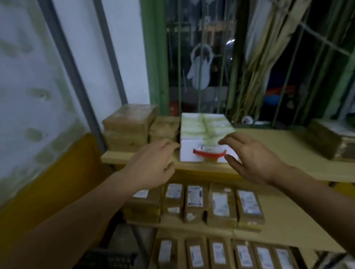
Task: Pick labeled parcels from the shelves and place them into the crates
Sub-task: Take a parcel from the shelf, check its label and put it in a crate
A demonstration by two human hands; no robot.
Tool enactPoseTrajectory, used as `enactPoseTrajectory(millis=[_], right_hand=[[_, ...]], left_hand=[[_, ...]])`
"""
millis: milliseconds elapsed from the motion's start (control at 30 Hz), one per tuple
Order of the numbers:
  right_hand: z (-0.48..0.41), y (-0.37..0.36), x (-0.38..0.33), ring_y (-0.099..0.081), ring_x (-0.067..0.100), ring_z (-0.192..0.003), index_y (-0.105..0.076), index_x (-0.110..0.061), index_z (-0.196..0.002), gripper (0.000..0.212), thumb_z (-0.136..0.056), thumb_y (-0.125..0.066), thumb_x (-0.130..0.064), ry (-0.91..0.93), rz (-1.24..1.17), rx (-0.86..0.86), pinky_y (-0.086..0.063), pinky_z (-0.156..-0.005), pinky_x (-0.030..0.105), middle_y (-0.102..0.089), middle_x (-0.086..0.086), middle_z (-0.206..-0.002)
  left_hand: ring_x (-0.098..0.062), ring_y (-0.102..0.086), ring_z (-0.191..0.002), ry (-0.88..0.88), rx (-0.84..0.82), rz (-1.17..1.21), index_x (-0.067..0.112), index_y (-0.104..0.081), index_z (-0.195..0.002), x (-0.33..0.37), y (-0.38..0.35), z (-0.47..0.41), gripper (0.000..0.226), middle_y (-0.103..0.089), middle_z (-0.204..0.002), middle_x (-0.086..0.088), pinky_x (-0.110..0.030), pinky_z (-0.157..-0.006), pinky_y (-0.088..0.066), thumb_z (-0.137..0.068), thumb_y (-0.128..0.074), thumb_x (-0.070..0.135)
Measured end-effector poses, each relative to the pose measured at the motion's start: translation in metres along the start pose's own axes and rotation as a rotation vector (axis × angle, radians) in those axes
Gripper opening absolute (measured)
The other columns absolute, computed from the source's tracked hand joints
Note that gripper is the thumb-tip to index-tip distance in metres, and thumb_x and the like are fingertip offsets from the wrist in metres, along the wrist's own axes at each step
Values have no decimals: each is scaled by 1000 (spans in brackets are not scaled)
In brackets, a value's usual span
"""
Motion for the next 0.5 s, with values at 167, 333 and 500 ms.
enactPoseTrajectory(millis=[167,333,500], right_hand=[[7,-20,86,-50,26,-128,-46,-20,-144,46,-102,-53,-37,-219,-139,-32,-43,-104,36,-48,5,-142],[0,-82,149,-37,31,-146,-19,-16,-161,74,-102,-47,-53,-652,-723,-51,-33,-118,46,-28,9,-165],[-6,-128,149,-47,27,-137,-34,-26,-155,73,-97,-38,-70,-771,-1111,-81,-38,-115,47,-47,1,-154]], left_hand=[[-28,-56,-124,273,-19,361,28,-31,-156,-5,-44,-67,62,-55,-140,-7,-43,-95,-50,-100,-49,48],[-27,-60,-117,844,169,907,24,-38,-153,-21,-93,-92,55,-57,-141,-4,-43,-101,-49,-103,-46,46],[-23,-67,-92,1109,344,1122,14,-64,-120,-21,-124,-93,37,-69,-105,-3,-39,-85,-56,-103,-50,45]])
Point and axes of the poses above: each hand's wrist, its own z-axis away from the middle knuckle, its own y-axis out of the back of the hand, x = y × z, the point moved 9 cm from there along -z, towards the middle knuckle
